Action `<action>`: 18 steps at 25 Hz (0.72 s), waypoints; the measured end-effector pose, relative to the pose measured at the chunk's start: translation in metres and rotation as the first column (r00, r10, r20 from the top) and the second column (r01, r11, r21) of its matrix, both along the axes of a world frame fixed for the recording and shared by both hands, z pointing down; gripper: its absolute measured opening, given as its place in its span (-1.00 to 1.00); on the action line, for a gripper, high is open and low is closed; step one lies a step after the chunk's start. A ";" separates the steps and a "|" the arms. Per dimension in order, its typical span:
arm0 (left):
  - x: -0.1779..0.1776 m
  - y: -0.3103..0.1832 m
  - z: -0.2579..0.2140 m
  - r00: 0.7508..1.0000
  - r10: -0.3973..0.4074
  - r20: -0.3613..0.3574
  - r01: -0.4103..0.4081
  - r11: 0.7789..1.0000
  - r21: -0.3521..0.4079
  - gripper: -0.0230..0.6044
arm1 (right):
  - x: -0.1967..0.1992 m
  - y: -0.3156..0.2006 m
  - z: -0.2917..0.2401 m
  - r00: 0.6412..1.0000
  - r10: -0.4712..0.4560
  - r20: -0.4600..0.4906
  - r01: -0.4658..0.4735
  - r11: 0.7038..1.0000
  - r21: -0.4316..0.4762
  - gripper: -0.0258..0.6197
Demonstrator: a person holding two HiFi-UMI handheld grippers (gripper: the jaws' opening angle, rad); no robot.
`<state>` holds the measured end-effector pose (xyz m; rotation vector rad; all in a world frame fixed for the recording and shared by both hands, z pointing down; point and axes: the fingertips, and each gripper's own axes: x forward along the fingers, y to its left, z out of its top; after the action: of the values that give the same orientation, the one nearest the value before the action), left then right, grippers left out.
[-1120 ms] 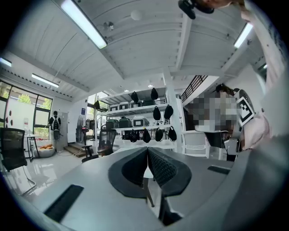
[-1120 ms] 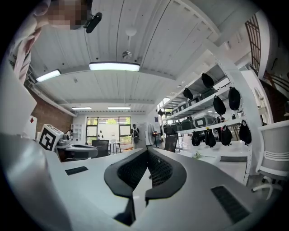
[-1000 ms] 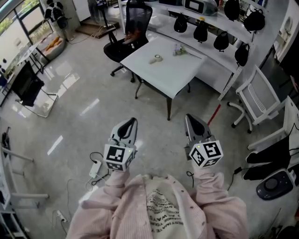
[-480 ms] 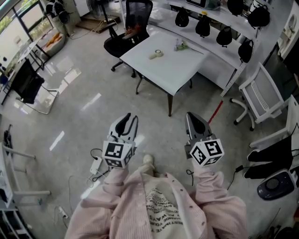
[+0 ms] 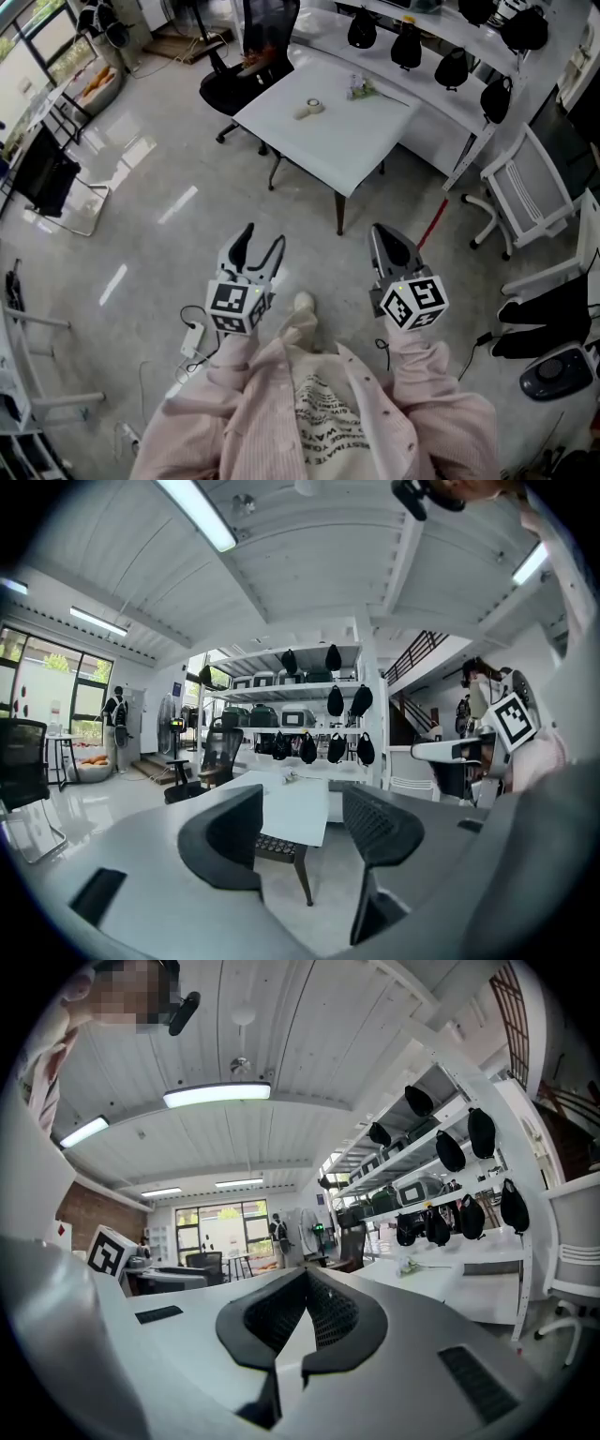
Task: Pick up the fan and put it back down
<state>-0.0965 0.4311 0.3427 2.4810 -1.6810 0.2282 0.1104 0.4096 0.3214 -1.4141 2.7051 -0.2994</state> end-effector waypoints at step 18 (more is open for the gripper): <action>-0.042 -0.178 0.049 0.997 0.062 -0.045 -0.067 0.991 -0.116 -0.08 | -0.040 -0.169 0.025 0.995 0.091 -0.036 -0.094 0.993 -0.074 -0.92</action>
<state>-0.1385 0.2531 0.3922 2.4388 -1.5276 0.2723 0.0704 0.2403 0.3465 -1.5728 2.6701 -0.3794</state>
